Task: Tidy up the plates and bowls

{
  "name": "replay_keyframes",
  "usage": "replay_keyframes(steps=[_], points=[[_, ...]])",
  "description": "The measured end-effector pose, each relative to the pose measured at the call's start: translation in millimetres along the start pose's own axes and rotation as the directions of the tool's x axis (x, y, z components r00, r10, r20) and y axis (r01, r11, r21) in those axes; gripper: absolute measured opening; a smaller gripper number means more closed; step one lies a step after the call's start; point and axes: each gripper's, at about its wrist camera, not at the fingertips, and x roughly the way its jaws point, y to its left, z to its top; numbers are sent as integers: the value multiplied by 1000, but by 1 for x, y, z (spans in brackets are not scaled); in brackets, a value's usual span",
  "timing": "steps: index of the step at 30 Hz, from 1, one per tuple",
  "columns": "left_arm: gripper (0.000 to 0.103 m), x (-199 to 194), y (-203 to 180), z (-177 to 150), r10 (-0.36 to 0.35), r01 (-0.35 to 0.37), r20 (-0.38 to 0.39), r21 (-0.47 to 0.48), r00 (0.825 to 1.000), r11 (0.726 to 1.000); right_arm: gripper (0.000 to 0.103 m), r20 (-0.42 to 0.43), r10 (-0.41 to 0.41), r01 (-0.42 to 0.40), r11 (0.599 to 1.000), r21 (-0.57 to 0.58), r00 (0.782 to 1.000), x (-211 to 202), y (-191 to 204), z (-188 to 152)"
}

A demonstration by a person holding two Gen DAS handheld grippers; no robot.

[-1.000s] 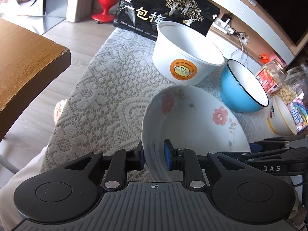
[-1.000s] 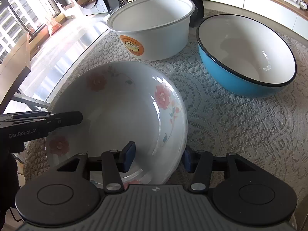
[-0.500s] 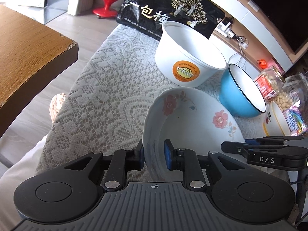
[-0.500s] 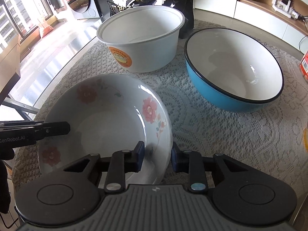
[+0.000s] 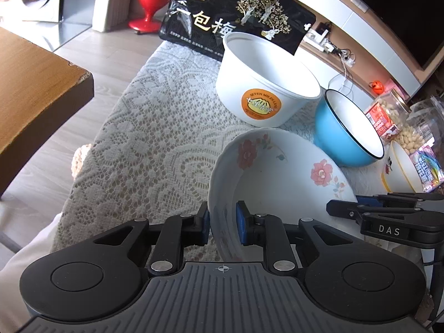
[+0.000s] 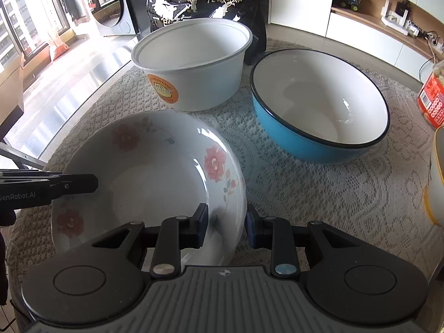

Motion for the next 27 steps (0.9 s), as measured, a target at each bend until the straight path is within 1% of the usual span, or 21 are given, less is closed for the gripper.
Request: replay_keyframes(steps=[2,3,4,5,6,7,8,10,12,14,15,16,17,18,20,23,25,27], points=[[21,-11,-4,-1,21,-23,57,39,998,999,30,59,-63,64,998,-16,996,-10,1,-1],[21,-19,-7,0,43,-49,89,67,995,997,31,84,-88,90,996,-20,993,-16,1,-2],[21,-25,-11,0,64,-75,114,88,991,993,36,108,-106,108,994,-20,988,-23,-1,-3],[21,-31,-14,0,79,-93,132,99,988,991,44,136,-116,120,993,-19,984,-32,-2,-4],[22,-39,-17,1,84,-100,147,102,986,990,49,167,-122,126,992,-18,979,-42,-3,-7],[21,-45,-20,3,72,-88,151,96,986,991,57,201,-125,131,991,-15,972,-53,-3,-10],[21,-50,-24,3,55,-69,153,92,987,993,63,237,-128,134,991,-12,963,-64,-3,-14],[22,-57,-38,0,18,-34,148,109,989,993,65,304,-146,154,988,-5,941,-86,-3,-24],[22,-60,-60,-6,-24,5,119,160,993,987,66,379,-201,204,978,33,903,-110,-2,-38],[22,-59,-85,-18,-81,63,77,212,994,975,70,434,-255,235,967,100,864,-128,-7,-53],[22,-57,-98,-24,-108,92,53,237,993,967,71,441,-276,239,961,137,854,-139,-11,-61],[22,-55,-109,-31,-122,109,35,257,992,960,73,429,-271,227,962,153,862,-147,-17,-68],[22,-54,-118,-36,-130,120,19,276,991,954,73,407,-255,209,966,155,877,-151,-22,-73],[22,-52,-128,-43,-139,132,1,297,990,946,73,369,-231,181,969,165,900,-156,-30,-82],[22,-48,-142,-52,-142,141,-21,326,990,935,73,316,-221,159,965,209,923,-161,-44,-101],[22,-42,-155,-64,-128,133,-35,352,991,926,73,250,-242,181,953,245,937,-161,-56,-132],[22,-39,-159,-67,-127,134,-43,353,991,926,73,223,-232,164,943,289,947,-158,-64,-155],[22,-35,-161,-71,-124,135,-55,346,991,928,73,193,-210,134,928,347,958,-152,-73,-170]])
